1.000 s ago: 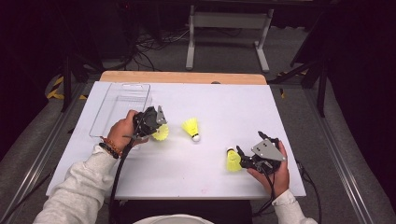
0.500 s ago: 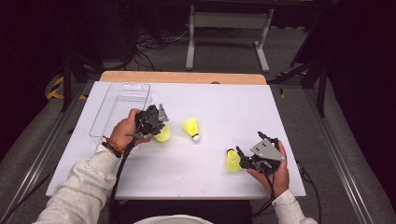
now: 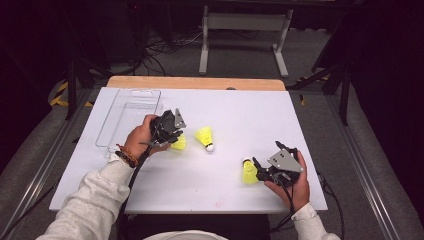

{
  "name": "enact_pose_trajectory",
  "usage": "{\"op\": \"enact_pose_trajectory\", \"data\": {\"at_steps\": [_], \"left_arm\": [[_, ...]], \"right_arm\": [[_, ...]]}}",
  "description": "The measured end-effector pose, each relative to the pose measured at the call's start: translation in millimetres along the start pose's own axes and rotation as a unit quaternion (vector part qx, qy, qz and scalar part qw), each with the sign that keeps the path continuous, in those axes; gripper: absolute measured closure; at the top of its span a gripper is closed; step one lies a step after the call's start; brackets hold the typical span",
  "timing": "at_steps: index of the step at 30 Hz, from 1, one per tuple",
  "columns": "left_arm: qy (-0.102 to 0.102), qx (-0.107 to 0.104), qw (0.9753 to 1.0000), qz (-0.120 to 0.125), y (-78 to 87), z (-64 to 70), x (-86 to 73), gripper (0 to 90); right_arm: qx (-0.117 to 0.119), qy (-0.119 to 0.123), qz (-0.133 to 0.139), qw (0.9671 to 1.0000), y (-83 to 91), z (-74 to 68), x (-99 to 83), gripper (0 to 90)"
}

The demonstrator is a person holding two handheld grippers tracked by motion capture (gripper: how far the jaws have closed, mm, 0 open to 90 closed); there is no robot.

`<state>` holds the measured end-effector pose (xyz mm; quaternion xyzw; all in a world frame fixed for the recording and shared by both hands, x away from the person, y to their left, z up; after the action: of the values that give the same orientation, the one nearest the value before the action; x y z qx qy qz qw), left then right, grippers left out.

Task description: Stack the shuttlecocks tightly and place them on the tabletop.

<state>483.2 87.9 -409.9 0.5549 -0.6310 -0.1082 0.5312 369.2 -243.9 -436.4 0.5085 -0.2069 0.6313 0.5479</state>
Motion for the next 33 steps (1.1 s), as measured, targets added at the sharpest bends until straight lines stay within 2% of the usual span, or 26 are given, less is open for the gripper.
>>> {"op": "enact_pose_trajectory", "data": {"at_steps": [6,10,16,21,23,26,33], "left_arm": [[-0.006,-0.019,0.9998,-0.001,-1.4,4.3,3.1,61.9],[-0.007,-0.048,0.9988,-0.001,-1.9,6.9,1.7,68.9],[-0.017,-0.077,0.9969,0.001,5.3,16.5,-2.9,77.0],[-0.018,-0.073,0.9971,0.006,13.1,18.6,-7.6,75.1],[-0.019,-0.081,0.9965,0.006,15.4,18.0,-10.0,76.3],[-0.013,-0.072,0.9973,0.009,16.7,16.2,-10.7,70.5],[-0.002,-0.059,0.9979,0.028,17.9,14.0,-7.7,66.1]], "right_arm": [[0.0,0.0,0.0,1.0,0.6,0.4,-0.1,12.0],[0.003,0.001,-0.002,1.0,0.1,-0.2,-0.4,12.0],[0.004,0.002,-0.002,1.0,-0.1,-0.8,-0.2,12.0],[0.004,0.002,-0.003,1.0,-0.9,-1.5,0.0,12.0],[0.005,0.004,-0.003,1.0,-0.9,-2.0,0.2,12.0],[0.005,0.003,-0.004,1.0,-1.6,-2.3,0.3,11.9],[0.004,0.002,-0.004,1.0,-1.7,-1.9,0.3,11.9]]}}
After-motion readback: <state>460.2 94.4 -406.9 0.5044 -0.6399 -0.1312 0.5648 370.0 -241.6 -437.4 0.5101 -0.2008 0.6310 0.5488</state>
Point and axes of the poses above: each handheld gripper's, and its own axes: y roughly backward along the jaws, x roughly out of its top, z roughly to its right, the point moved 3 cm from there along -y, roughly forward along the jaws, and after that the axes turned 5 degrees about z, right-handed, at the moved point
